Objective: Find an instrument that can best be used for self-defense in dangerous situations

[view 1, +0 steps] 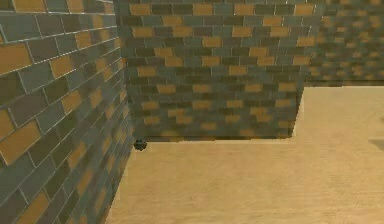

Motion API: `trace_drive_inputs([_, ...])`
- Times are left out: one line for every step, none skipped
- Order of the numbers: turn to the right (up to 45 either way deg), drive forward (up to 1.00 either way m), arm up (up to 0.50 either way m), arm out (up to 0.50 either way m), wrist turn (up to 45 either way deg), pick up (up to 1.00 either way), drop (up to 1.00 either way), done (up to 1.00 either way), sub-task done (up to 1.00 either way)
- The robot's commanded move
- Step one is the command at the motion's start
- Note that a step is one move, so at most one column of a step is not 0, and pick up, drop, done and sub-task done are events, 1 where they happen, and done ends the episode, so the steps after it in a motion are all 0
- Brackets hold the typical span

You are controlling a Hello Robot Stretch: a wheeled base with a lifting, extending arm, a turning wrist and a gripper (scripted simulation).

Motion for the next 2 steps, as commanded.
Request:
trace_drive_inputs([0.0, 1.0, 0.0, 0.0, 0.0, 0.0, 0.0, 0.0, 0.0])
trace_drive_inputs([-27.0, 0.0, 0.0, 0.0, 0.0, 0.0, 0.0, 0.0, 0.0])
